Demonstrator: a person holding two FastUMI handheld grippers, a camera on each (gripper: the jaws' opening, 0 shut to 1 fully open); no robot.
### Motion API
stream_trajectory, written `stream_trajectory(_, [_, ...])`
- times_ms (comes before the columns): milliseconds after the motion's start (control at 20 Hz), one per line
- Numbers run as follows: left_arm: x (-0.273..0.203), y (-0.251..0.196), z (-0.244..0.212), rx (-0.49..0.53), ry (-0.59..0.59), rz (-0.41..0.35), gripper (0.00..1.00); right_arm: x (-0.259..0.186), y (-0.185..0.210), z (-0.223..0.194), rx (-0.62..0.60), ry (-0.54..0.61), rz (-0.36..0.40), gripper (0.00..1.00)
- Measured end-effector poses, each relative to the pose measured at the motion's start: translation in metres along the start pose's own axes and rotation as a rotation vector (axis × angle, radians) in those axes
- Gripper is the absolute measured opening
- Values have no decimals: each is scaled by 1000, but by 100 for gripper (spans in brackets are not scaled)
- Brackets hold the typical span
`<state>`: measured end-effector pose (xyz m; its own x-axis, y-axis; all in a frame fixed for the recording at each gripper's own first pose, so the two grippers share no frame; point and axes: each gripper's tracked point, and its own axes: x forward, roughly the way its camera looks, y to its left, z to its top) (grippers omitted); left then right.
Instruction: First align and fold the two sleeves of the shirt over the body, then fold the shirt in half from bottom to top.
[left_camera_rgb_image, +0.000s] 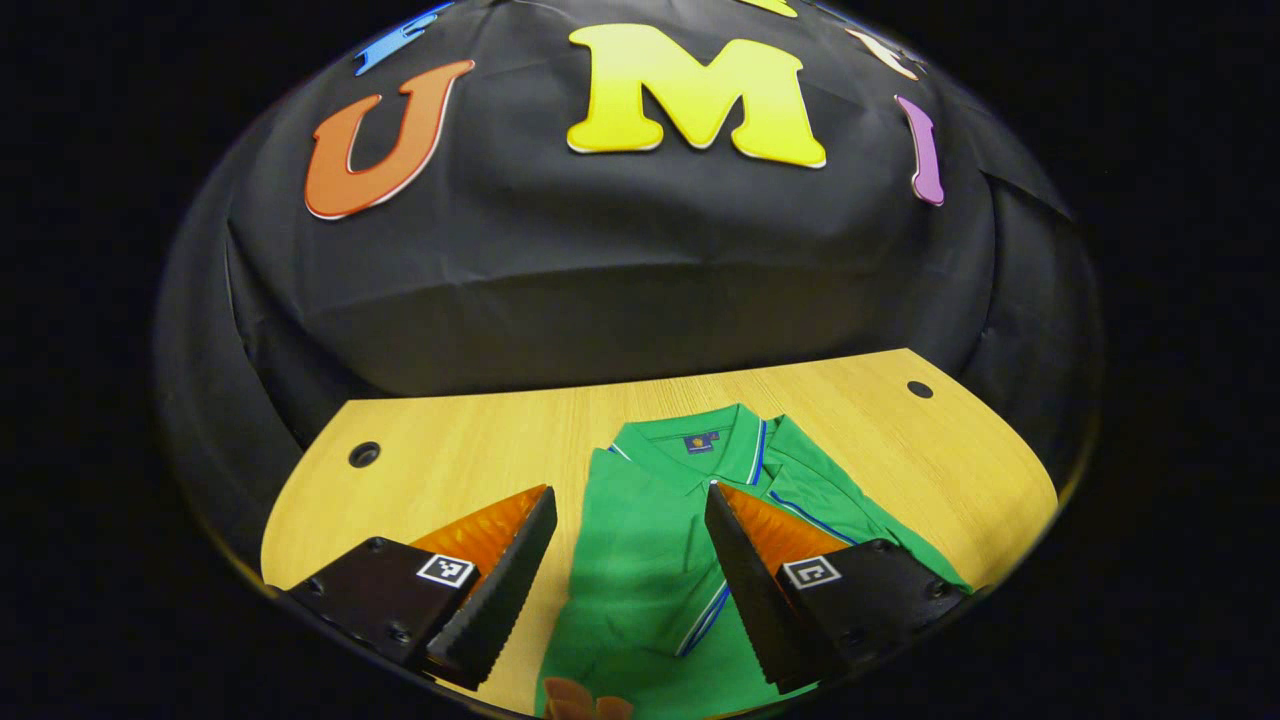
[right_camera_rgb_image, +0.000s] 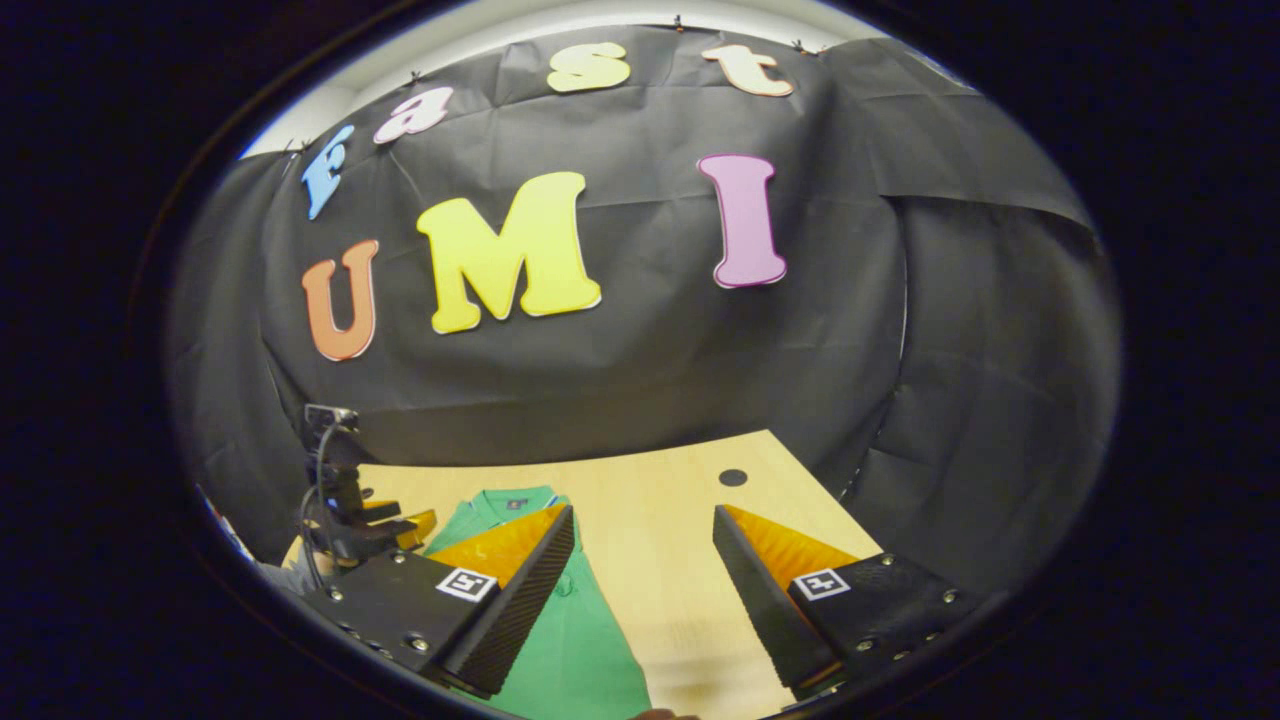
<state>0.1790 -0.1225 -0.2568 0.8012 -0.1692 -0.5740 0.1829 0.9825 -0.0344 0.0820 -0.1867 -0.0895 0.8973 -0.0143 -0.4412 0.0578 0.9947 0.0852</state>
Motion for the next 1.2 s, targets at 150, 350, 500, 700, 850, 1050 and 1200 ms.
stream_trajectory(150, [-48,20,12,-24,-57,18,96,-3,14,-8,-23,-3,13,92])
stream_trajectory(350, [-112,32,18,-83,-120,27,96,-13,32,-21,-44,3,36,92])
stream_trajectory(500, [-156,34,10,-122,-137,32,95,-24,42,-36,-64,16,38,92])
stream_trajectory(700, [-205,22,-41,-160,-47,2,96,-41,50,-76,-72,74,37,92])
stream_trajectory(850, [-223,12,-103,-156,104,-37,96,-52,51,-121,-88,158,38,92])
stream_trajectory(1050, [-247,21,-165,-172,240,-22,96,-73,43,-187,-89,302,24,93])
stream_trajectory(1200, [-260,21,-205,-245,340,-11,96,-88,32,-234,-104,406,-1,92])
